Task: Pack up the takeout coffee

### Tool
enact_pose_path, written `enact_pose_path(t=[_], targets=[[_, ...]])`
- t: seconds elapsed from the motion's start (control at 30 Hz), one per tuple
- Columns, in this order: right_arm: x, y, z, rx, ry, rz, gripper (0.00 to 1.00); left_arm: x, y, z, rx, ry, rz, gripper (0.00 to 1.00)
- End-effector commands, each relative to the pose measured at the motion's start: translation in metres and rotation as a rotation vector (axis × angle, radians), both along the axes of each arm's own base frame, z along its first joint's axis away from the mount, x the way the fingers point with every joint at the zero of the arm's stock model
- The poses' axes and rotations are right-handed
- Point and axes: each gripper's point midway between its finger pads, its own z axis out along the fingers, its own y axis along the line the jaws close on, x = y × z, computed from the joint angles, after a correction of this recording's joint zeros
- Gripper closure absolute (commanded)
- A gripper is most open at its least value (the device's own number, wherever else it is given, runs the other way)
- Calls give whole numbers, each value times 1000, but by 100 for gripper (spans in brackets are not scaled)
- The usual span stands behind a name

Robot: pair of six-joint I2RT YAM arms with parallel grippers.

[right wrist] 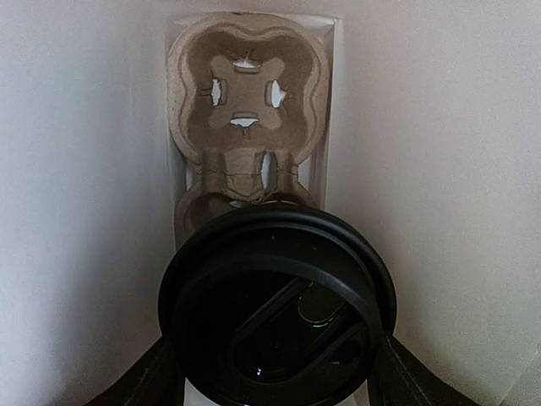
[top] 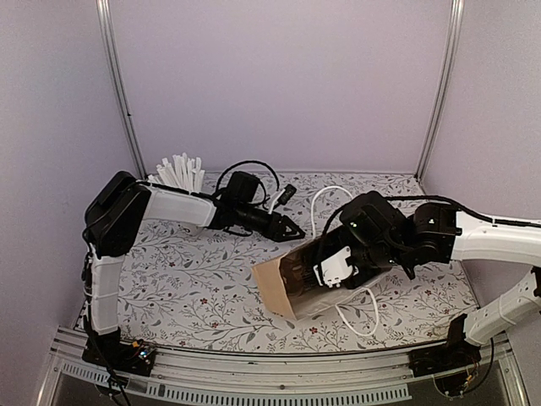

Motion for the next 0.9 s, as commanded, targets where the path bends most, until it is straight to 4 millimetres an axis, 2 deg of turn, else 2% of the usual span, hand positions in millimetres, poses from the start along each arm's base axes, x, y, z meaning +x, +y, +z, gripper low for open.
enact_pose_path(t=[0.0,0.37,0.5,0.87], targets=[[11,0,-4,-2,-28,-21,66,-4,-9,7,-49,-3,-56,39],[6,-19,-17,-85,-13,-27,66,-11,-10,8,-69,12,-91,42],[6,-19,-11,-79,-38,-13,66,-13,-11,5,-74,18,-103,43],[7,-17,-24,-65,-114,40,66,-24,-15,5,-101,40,-165,44]])
